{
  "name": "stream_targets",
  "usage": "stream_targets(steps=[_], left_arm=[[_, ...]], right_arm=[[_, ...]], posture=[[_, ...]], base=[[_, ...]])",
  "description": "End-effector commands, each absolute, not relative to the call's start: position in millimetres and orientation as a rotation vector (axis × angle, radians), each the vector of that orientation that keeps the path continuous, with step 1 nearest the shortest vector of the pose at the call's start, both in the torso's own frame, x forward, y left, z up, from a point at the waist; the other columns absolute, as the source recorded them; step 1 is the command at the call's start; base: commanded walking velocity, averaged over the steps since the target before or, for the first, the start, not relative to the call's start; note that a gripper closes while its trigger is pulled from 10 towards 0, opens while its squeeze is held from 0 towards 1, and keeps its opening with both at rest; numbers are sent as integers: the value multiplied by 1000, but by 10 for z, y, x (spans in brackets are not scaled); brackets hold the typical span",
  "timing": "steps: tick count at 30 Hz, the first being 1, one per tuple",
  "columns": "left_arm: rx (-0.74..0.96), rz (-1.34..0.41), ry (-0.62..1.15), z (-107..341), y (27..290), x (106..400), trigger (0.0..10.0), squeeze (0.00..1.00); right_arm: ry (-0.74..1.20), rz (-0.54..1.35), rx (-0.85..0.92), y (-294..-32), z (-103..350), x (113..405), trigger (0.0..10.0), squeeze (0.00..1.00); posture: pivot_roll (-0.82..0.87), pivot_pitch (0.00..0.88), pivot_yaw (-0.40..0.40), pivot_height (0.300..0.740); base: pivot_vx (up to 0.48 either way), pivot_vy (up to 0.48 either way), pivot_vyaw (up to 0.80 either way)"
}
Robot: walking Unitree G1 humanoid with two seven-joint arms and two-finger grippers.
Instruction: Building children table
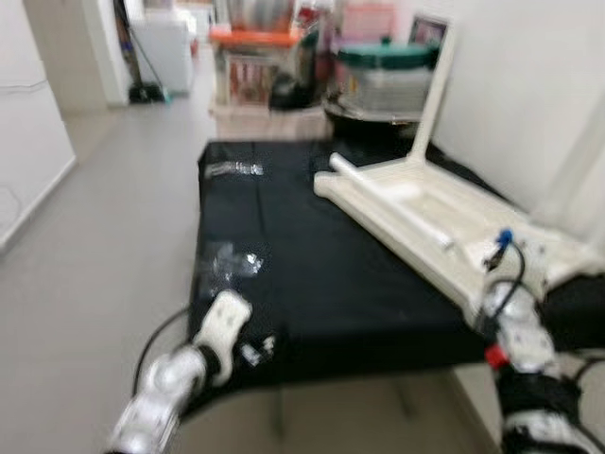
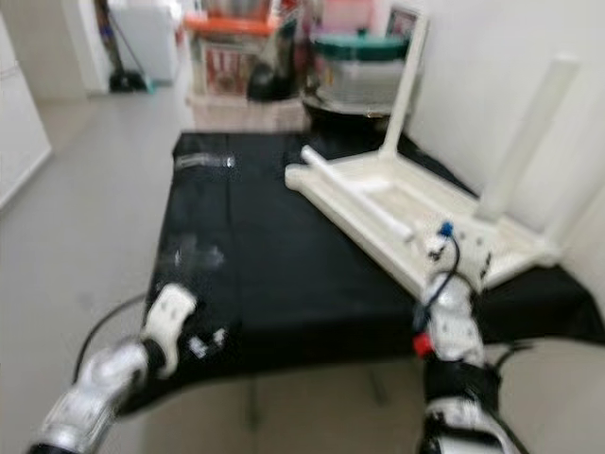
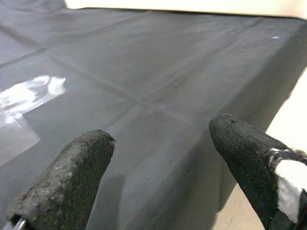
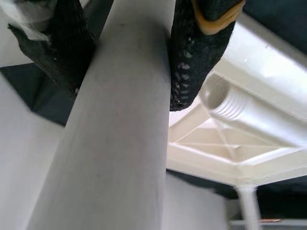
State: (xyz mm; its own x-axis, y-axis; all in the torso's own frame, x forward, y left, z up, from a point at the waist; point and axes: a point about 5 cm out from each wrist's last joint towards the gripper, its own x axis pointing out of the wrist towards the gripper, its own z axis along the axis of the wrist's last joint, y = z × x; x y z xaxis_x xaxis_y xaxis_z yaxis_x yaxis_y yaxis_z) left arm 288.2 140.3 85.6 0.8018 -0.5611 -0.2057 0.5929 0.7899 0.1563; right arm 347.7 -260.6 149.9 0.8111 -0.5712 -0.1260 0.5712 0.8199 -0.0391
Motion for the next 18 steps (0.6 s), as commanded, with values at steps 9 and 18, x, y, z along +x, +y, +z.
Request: stream_targets(steps=[9, 18], left_arm=[[215, -642, 141, 862, 1320, 2874, 10000, 0], [215, -641, 144, 858, 1330, 2870, 10000, 0]], right_arm=[[33, -435, -36, -2464, 1691, 3614, 10000, 1000], [-152, 50, 73, -2097, 2008, 3629, 10000, 0]], posture=[[22, 0, -123, 740], [18, 0, -114, 740]], base=[[0, 0, 0], [0, 0, 0]])
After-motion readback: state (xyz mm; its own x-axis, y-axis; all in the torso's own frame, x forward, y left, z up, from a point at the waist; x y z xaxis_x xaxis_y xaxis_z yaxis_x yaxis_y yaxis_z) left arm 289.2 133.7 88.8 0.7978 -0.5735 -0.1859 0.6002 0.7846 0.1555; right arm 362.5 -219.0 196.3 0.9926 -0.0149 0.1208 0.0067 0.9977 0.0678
